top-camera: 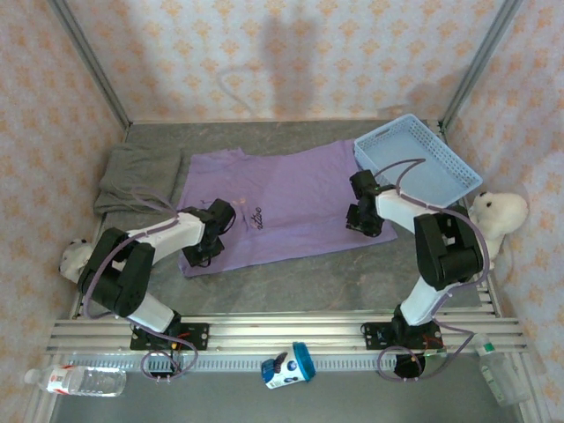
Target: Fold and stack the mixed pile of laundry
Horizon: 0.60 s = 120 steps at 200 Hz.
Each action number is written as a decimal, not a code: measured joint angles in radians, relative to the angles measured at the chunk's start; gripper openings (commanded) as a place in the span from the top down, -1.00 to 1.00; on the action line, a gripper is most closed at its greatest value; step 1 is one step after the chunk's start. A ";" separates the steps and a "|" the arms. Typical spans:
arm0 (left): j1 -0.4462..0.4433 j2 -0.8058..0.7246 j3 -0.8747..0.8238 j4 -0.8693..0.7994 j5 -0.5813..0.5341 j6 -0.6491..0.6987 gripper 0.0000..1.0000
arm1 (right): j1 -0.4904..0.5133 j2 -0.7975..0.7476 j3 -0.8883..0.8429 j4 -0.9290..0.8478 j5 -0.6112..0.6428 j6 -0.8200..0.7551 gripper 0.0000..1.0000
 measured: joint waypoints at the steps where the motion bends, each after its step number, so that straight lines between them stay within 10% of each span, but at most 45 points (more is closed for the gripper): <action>1: 0.000 -0.002 -0.002 0.000 0.000 -0.001 0.20 | 0.000 -0.002 -0.002 0.000 -0.001 0.001 0.30; 79: 0.000 -0.347 -0.174 -0.131 0.050 -0.104 0.11 | 0.062 -0.336 -0.294 -0.142 -0.105 0.122 0.11; 120: 0.035 -0.455 -0.030 -0.187 0.051 -0.081 -0.01 | 0.062 -0.356 -0.102 -0.278 -0.149 0.101 -0.15</action>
